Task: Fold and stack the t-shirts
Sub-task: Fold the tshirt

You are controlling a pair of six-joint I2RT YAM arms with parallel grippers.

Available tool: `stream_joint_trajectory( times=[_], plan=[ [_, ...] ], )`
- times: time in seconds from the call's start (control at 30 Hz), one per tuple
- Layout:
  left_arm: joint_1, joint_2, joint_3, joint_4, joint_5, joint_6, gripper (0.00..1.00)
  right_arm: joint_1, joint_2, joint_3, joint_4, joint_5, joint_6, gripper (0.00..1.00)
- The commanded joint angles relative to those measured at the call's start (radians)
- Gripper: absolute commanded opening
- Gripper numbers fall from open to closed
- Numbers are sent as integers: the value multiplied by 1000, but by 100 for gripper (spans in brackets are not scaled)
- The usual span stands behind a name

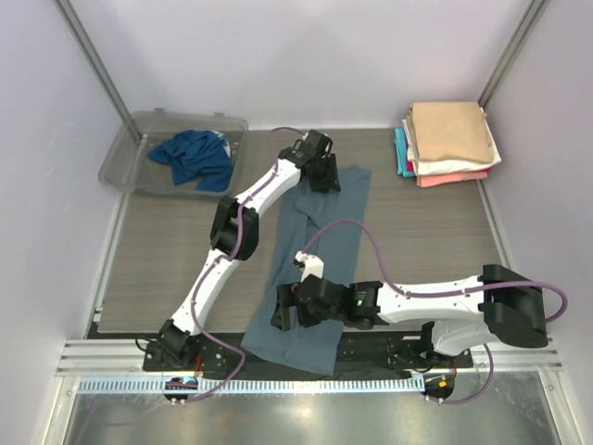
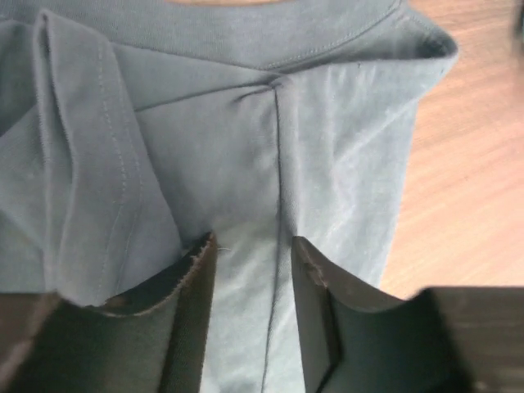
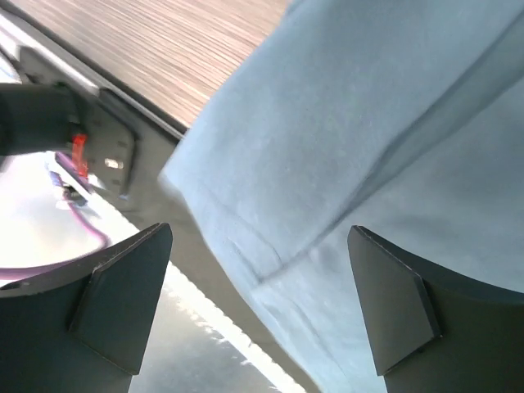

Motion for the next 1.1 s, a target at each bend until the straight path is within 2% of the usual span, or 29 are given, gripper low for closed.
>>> stream_joint_trajectory(
  times=[0.0, 0.03, 0.07, 0.13, 0.2, 0.3, 0.33, 0.37, 0.43, 0.47, 0.57, 0.6, 0.67, 0.7, 0.9, 1.07],
  plan=[
    [42, -235, -172, 112, 80, 68, 48, -2, -49, 72, -151, 118, -70, 96],
    [54, -275, -195, 132, 77, 77, 52, -2, -63, 110, -182, 141, -84, 96],
    [61, -312, -207, 126, 77, 86, 61, -2, -76, 132, -214, 198, -108, 96],
    [82, -389, -193, 60, 71, 108, 68, -11, -83, 212, -327, 259, -130, 98],
    [99, -432, -187, -1, 43, 111, 69, -34, -77, 258, -436, 351, -141, 99],
    [139, -565, -282, -75, -2, 120, 69, -165, -77, 293, -490, 353, -147, 99],
    [159, -651, -326, -81, -27, 126, 68, -252, -84, 287, -486, 338, -154, 98],
    [166, -705, -430, -77, -46, 134, 69, -291, -84, 290, -480, 330, -165, 98],
    [182, -800, -527, -74, -86, 170, 69, -357, -49, 330, -469, 306, -229, 97],
    [186, -902, -634, -77, -118, 189, 69, -414, -25, 353, -467, 301, -253, 97],
    [188, -1100, -796, -93, -155, 247, 68, -517, 119, 466, -470, 256, -341, 97],
    [186, -1160, -919, -96, -185, 255, 68, -535, 159, 497, -472, 249, -358, 97],
    [186, -1319, -1027, -98, -216, 267, 68, -566, 276, 582, -471, 226, -400, 96],
    [188, -1371, -1134, -103, -238, 266, 68, -589, 313, 609, -471, 223, -409, 96],
    [188, -1708, -1377, -132, -253, 235, 70, -669, 624, 831, -477, 178, -455, 90],
    [188, -1839, -1512, -144, -302, 267, 71, -701, 808, 960, -483, 164, -478, 82]
  ],
)
